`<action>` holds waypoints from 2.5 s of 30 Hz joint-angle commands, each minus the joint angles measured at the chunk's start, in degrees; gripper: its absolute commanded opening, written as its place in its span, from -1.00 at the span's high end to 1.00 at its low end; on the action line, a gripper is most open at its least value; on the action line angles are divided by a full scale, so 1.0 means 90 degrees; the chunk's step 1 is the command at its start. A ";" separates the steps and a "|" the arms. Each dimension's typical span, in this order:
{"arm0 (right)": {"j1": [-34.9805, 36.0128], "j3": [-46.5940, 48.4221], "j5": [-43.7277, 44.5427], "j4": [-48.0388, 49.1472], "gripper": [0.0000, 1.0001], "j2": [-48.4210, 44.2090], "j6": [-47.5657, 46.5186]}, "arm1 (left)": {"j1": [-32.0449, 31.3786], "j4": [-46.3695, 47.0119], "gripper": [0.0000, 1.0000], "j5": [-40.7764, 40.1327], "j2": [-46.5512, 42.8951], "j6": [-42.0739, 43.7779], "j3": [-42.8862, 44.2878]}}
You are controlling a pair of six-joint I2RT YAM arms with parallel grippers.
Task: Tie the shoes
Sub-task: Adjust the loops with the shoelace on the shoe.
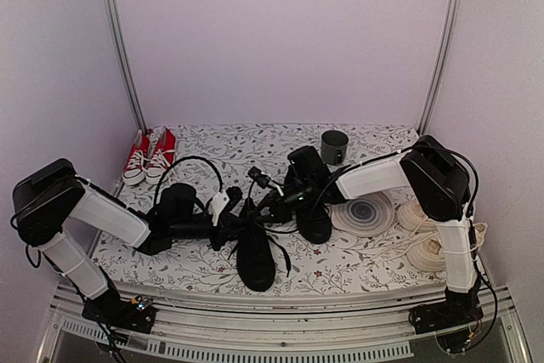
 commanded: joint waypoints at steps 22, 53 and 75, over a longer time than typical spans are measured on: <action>0.0220 -0.0094 -0.0591 0.0155 0.56 0.0003 -0.0091 | 0.0100 0.0270 1.00 -0.0041 0.0104 -0.0034 0.0105; -0.0021 -0.0146 0.0187 -0.0443 0.99 -0.0569 -0.0461 | 0.0098 -0.0252 0.56 -0.0047 -0.0321 0.0110 0.0015; 0.0161 -0.0641 0.0447 0.0052 0.20 -0.0909 -0.0633 | 0.0123 -0.0036 1.00 0.0038 -0.0160 0.0178 0.0041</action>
